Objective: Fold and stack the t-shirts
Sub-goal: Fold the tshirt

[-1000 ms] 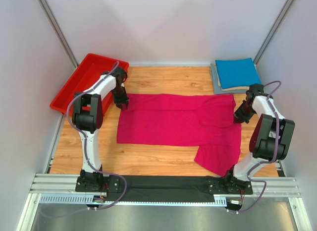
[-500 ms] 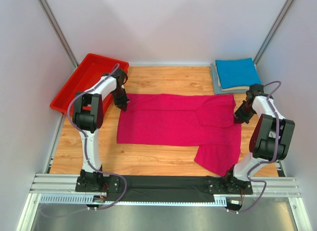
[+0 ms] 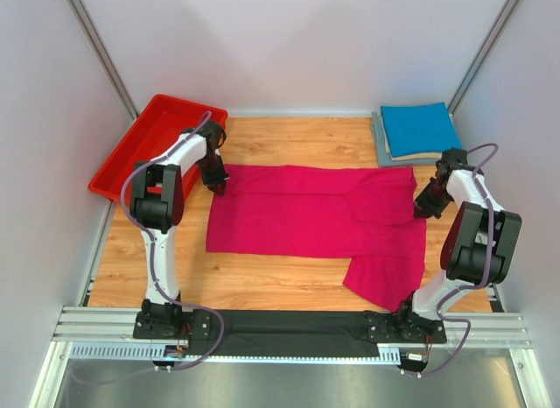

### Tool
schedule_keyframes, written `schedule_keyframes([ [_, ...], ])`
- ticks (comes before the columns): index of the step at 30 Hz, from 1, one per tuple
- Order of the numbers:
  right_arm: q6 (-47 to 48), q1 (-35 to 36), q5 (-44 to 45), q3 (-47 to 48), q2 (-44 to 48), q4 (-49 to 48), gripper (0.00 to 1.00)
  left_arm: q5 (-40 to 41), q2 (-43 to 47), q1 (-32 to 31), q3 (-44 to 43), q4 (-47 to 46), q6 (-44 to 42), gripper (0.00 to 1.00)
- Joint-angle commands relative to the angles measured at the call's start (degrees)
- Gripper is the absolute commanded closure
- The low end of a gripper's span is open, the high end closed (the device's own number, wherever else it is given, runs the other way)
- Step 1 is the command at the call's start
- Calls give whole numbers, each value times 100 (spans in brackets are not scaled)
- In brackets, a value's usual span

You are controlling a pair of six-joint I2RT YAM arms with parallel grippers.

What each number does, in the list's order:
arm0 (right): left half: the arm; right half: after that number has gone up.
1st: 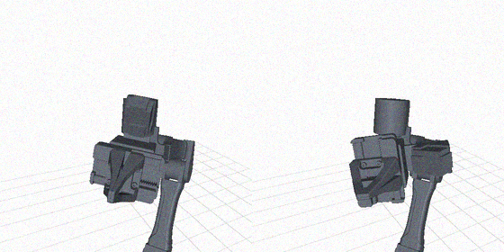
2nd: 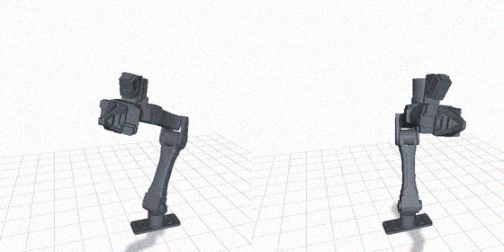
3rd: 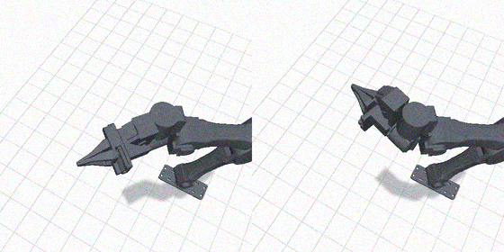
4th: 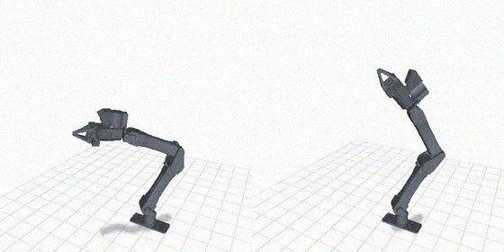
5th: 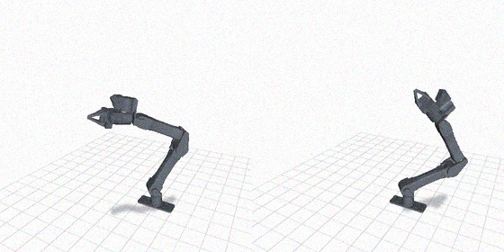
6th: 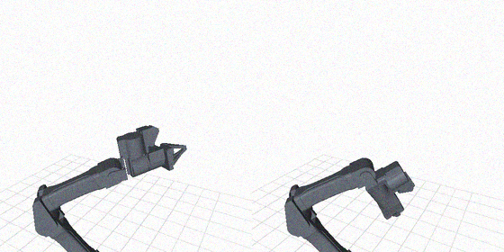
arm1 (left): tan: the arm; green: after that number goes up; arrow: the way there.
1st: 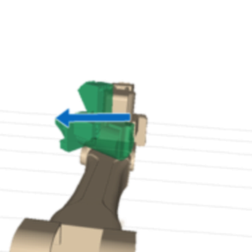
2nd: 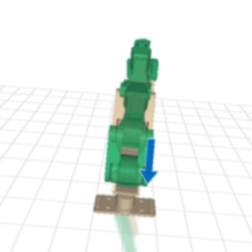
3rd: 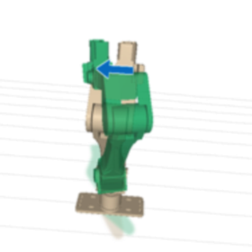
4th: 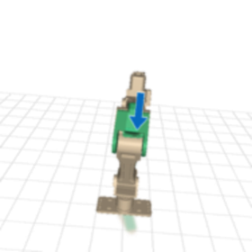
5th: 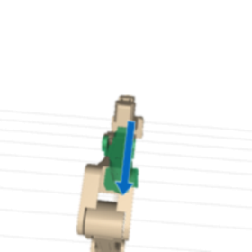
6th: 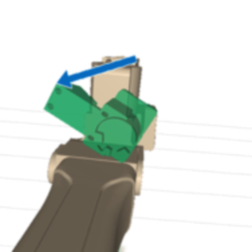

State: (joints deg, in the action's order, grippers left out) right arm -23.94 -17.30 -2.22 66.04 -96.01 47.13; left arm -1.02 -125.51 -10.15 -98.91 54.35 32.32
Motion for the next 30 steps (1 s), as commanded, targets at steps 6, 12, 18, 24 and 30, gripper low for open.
schedule_keyframes([
  [6, 65, -28, -15, 84, 214, -29, 100, 14, 124, -31, -40, -73, 47, 77],
  [12, 83, -28, 11, 58, 188, -46, 100, 93, 352, -31, -93, 5, 99, 77],
  [18, 65, -28, -15, 67, 153, -73, 100, 93, 361, -48, -216, 41, 144, 77],
  [24, 48, -19, -33, 93, 117, -90, 100, 58, 291, -92, -190, 23, 135, 77],
  [30, 65, -28, 2, 93, 82, -99, 100, 93, 352, -154, -172, -29, 99, 78],
])
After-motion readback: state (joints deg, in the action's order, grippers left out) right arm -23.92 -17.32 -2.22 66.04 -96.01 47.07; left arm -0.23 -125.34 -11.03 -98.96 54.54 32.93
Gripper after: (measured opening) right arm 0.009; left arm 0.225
